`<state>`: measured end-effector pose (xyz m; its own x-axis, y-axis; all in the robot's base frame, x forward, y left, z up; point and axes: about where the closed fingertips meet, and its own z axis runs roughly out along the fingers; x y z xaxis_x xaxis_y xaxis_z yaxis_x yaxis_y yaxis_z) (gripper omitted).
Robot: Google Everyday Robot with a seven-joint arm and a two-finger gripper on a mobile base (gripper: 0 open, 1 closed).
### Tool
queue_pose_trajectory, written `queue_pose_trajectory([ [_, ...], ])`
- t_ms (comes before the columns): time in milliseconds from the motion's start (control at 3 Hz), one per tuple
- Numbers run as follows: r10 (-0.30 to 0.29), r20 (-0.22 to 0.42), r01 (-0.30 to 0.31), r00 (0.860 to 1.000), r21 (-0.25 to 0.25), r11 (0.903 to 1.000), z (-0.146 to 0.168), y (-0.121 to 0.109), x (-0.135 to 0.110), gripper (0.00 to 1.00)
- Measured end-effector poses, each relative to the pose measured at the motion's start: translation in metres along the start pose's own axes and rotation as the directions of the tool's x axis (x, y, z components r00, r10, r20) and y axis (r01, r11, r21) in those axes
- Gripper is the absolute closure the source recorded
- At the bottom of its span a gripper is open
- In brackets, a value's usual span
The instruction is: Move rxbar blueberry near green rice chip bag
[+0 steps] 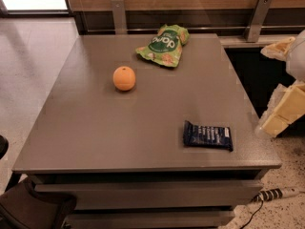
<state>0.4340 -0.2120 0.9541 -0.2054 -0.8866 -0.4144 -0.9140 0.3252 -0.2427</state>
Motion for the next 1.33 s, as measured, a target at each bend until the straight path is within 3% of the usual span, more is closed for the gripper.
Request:
queue_pose_trajectory([
  [333, 0.049, 0.176, -0.052, 0.983, 0.009, 0.9986, 0.037, 0.01, 0.018, 0.0],
  [667, 0.078, 0.344, -0.091, 0.936, 0.024, 0.9955, 0.071, 0.015, 0.017, 0.0],
  [1000, 0.108, 0.495, -0.125, 0.862, 0.003, 0.9921, 0.088, 0.019, -0.001, 0.0],
  [1333, 0.124, 0.57, -0.134, 0.812, -0.024, 0.9907, 0.097, 0.024, -0.012, 0.0],
])
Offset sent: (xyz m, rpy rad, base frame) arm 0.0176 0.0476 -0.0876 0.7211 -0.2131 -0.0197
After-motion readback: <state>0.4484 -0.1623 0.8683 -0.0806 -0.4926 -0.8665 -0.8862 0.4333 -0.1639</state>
